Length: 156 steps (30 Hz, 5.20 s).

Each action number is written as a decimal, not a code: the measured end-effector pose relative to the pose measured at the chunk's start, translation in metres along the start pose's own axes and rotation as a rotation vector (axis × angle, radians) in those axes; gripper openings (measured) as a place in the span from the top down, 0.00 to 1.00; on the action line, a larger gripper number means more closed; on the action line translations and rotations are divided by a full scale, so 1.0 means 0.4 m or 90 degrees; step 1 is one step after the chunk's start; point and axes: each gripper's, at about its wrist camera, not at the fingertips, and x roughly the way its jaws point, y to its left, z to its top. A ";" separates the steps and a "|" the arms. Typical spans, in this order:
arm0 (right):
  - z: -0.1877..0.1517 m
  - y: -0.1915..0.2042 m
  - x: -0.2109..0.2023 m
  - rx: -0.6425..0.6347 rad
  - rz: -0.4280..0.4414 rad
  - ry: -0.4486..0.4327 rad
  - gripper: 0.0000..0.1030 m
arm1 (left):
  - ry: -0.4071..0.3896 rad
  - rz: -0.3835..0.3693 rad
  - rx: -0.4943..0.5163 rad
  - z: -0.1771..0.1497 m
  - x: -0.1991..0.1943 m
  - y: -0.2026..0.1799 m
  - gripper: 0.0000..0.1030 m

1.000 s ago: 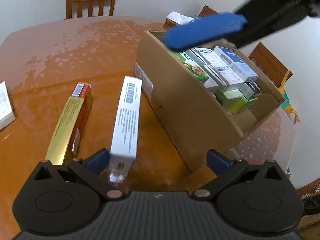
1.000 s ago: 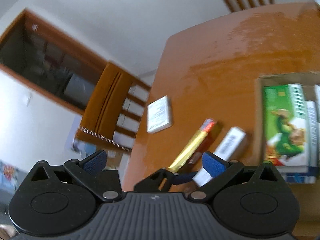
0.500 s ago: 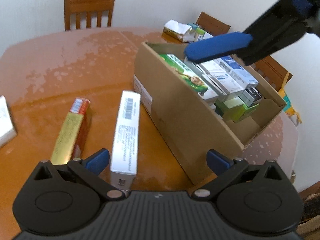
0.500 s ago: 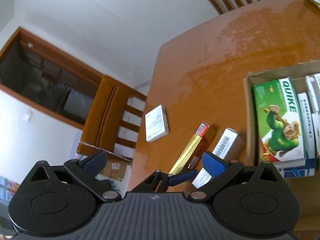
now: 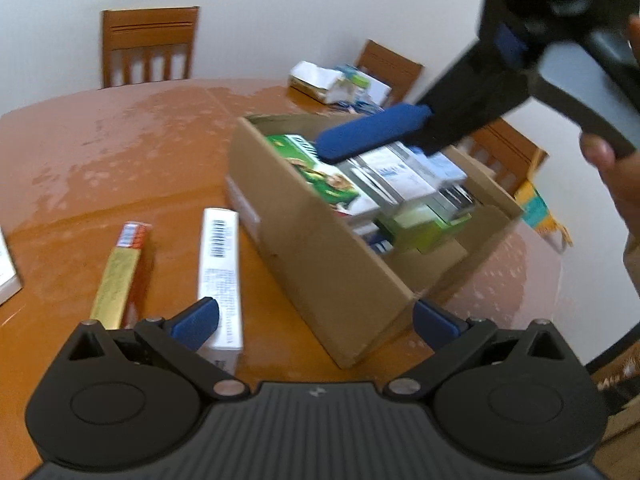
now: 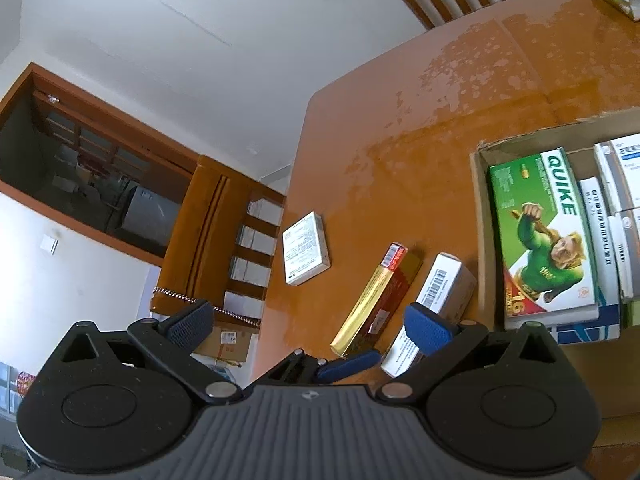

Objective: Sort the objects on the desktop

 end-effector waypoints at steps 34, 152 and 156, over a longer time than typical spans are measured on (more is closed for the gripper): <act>-0.013 -0.076 -0.078 0.036 0.000 -0.039 0.00 | 0.075 0.064 0.000 -0.014 0.045 0.057 0.00; -0.166 0.066 0.344 -0.241 -0.428 0.028 0.00 | 0.221 -0.102 0.069 -0.210 -0.135 0.224 0.00; -0.189 0.055 0.382 -0.266 -0.464 0.038 0.00 | 0.202 -0.100 0.064 -0.202 -0.150 0.239 0.00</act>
